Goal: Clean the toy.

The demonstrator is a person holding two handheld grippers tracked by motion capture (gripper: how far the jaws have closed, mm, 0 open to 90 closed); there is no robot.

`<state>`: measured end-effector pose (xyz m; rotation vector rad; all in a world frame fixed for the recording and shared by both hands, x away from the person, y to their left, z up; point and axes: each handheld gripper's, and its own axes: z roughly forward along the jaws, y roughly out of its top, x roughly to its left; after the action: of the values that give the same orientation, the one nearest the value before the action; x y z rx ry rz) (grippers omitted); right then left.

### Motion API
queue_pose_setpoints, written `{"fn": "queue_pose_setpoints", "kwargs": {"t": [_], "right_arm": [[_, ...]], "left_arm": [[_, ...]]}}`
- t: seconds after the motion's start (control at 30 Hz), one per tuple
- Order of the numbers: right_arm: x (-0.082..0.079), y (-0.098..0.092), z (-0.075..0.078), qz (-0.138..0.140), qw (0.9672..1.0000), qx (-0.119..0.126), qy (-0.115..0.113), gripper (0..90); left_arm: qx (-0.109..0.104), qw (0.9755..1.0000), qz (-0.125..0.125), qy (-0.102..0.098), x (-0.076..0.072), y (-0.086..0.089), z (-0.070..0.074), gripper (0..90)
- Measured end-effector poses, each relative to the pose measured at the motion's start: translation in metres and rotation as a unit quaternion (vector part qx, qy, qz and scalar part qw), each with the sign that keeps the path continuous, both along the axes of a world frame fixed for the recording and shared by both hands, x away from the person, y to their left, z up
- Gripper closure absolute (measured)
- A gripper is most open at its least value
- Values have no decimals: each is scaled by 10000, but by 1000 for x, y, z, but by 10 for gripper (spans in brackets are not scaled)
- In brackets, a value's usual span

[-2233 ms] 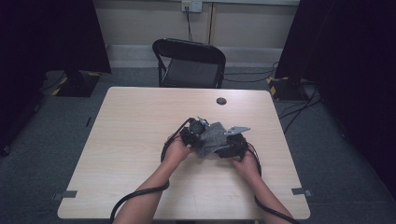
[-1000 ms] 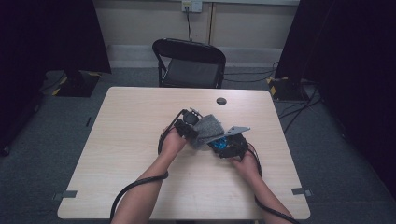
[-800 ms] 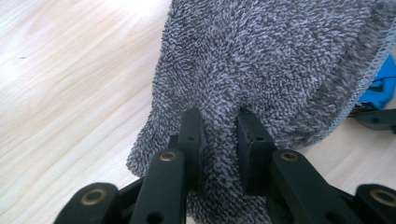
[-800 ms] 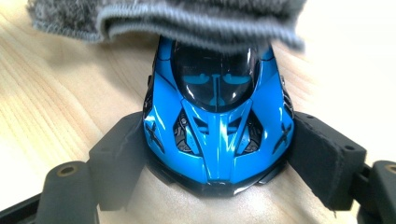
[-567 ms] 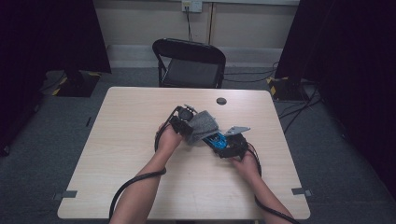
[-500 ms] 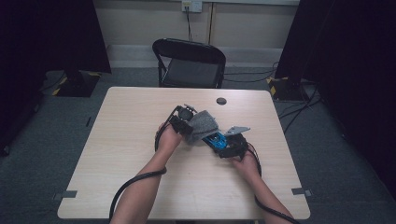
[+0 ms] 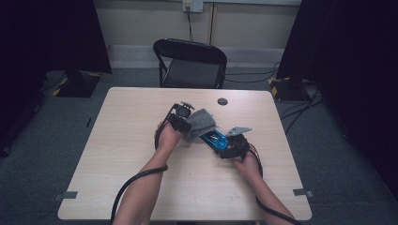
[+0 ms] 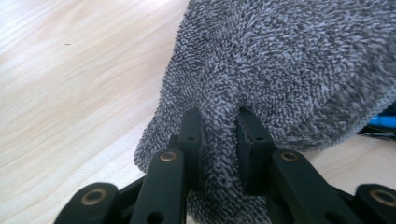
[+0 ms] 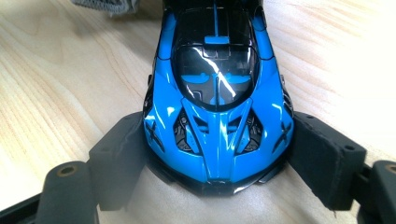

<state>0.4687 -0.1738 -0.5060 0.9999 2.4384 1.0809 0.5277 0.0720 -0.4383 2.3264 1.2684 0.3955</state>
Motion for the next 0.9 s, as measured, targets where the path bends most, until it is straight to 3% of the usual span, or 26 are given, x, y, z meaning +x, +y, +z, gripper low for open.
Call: {"fn": "queue_pose_setpoints", "kwargs": {"t": [0.27, 0.43, 0.67, 0.9], "right_arm": [[0, 0, 0, -1, 10000, 3, 4, 225], [0, 0, 0, -4, 10000, 5, 2, 225], [0, 0, 0, -5, 10000, 7, 2, 225], [0, 0, 0, 0, 10000, 3, 1, 225]], "left_arm": [[-79, 9995, 273, -97, 0, 24, 7, 742], [-161, 9993, 315, -145, -5, 36, 13, 742], [-304, 9990, 212, -258, -13, 42, 22, 742], [-389, 9986, -2, -352, -24, 35, 24, 742]]}}
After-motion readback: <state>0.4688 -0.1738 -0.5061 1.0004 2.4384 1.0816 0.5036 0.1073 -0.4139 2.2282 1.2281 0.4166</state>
